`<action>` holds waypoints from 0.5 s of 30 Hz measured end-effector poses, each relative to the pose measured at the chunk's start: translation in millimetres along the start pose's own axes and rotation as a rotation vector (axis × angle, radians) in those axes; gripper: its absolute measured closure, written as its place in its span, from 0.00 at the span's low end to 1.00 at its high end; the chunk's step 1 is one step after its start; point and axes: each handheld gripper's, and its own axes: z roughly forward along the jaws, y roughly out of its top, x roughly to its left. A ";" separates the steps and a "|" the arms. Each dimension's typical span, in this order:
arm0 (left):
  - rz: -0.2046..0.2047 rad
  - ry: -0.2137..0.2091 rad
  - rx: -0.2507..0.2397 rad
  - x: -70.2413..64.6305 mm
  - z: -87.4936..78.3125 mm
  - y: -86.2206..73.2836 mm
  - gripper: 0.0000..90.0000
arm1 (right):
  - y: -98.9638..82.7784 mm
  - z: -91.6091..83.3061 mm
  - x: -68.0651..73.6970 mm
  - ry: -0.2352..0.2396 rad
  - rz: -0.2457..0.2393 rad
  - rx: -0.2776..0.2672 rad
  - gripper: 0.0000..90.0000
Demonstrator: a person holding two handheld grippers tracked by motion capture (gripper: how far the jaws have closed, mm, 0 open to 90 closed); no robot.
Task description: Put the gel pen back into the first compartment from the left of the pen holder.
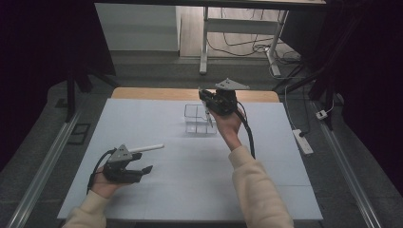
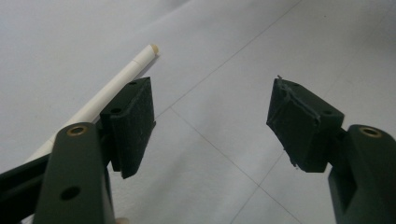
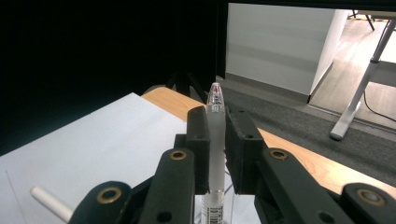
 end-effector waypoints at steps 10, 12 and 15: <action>-0.004 0.000 -0.005 0.9 -0.4 0.0 0.36 | 4.7 12.1 0.9 0.009 0.011 -0.020 0.88; -0.004 0.000 -0.006 1.2 -0.5 -0.1 0.36 | 5.5 13.7 0.2 0.014 0.017 -0.027 0.88; -0.006 -0.002 -0.007 1.5 -0.9 -0.3 0.36 | 7.1 16.2 -0.7 0.018 0.023 -0.036 0.88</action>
